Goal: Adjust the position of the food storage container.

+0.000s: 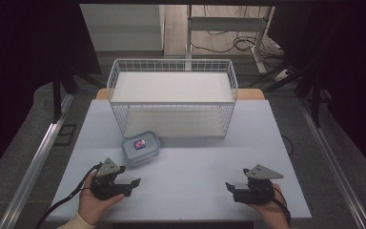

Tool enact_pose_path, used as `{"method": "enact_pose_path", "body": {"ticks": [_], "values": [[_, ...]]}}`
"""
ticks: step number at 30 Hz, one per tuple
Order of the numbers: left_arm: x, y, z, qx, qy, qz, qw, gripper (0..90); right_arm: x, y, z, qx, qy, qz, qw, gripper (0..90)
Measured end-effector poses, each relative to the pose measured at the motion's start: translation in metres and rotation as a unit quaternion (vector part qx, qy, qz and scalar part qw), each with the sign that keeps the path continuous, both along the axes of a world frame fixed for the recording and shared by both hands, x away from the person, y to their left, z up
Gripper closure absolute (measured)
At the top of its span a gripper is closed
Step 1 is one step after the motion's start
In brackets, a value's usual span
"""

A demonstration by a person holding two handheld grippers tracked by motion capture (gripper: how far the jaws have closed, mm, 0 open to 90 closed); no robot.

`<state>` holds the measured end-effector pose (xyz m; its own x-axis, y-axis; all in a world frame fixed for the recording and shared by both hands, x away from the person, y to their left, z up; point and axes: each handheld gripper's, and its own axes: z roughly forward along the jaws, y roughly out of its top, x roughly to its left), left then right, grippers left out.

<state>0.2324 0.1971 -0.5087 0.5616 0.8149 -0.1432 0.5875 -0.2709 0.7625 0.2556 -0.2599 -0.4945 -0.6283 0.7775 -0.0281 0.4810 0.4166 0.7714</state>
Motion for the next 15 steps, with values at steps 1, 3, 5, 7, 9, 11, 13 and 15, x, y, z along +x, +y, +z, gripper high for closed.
{"method": "enact_pose_path", "body": {"ticks": [1,3,5,7,9,11,13,15], "values": [[0.0,0.0,0.001,-0.002,0.0,-0.001,1.0,26.8,0.0,0.0,0.0,0.0,0.001,-0.001,1.0,16.8],[0.0,0.001,0.002,-0.006,-0.001,-0.002,1.0,28.3,0.0,0.0,-0.001,0.0,0.001,-0.003,1.0,16.8],[0.0,0.001,0.004,-0.006,-0.003,0.001,1.0,28.8,0.0,0.001,-0.001,0.0,0.001,0.0,1.0,16.8],[0.0,0.002,0.005,-0.007,-0.004,0.003,1.0,29.9,-0.001,0.001,0.0,0.0,-0.001,0.002,1.0,16.8],[0.003,0.006,0.011,-0.018,-0.005,0.006,0.9998,31.7,-0.001,0.001,0.001,0.003,-0.003,0.002,1.0,16.8],[0.004,0.009,0.018,-0.008,-0.015,0.014,0.9997,34.2,-0.001,0.001,0.001,0.004,-0.002,0.0,1.0,16.8],[0.004,0.009,0.028,0.011,-0.034,0.016,0.9992,37.1,-0.001,0.001,0.001,0.004,0.0,0.001,1.0,16.8],[0.006,0.009,0.038,0.021,-0.042,0.008,0.9989,41.0,0.0,0.001,0.001,0.004,0.001,0.002,1.0,16.8]]}}
